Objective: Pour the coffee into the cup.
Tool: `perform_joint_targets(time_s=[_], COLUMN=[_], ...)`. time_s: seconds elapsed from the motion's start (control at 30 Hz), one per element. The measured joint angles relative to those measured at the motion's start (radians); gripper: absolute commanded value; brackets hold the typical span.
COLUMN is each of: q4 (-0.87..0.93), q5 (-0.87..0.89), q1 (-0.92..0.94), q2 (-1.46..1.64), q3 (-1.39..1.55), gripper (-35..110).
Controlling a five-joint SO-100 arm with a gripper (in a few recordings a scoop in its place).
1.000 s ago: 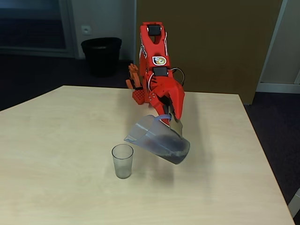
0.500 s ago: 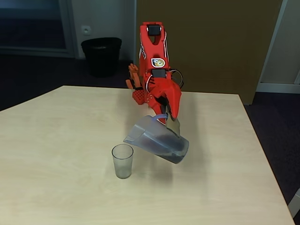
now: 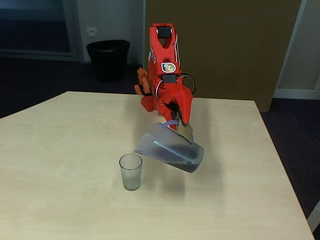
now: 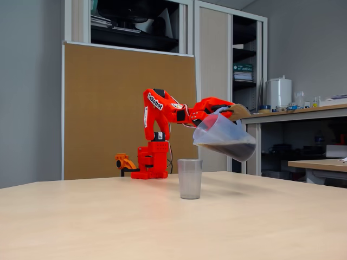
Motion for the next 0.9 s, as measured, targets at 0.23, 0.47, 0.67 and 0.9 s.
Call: perform_joint_targets(time_s=[0.23,0.47,0.67,0.9], q4=[-0.021,-0.054,-0.08,-0.098], q5=[0.055,0.118,0.163,0.199], q1=[0.0,0.014,0.014,0.034], q2=[0.0,0.0,0.0,0.0], q3=[0.0,0.012,0.026,0.037], gripper=[0,0,0,0])
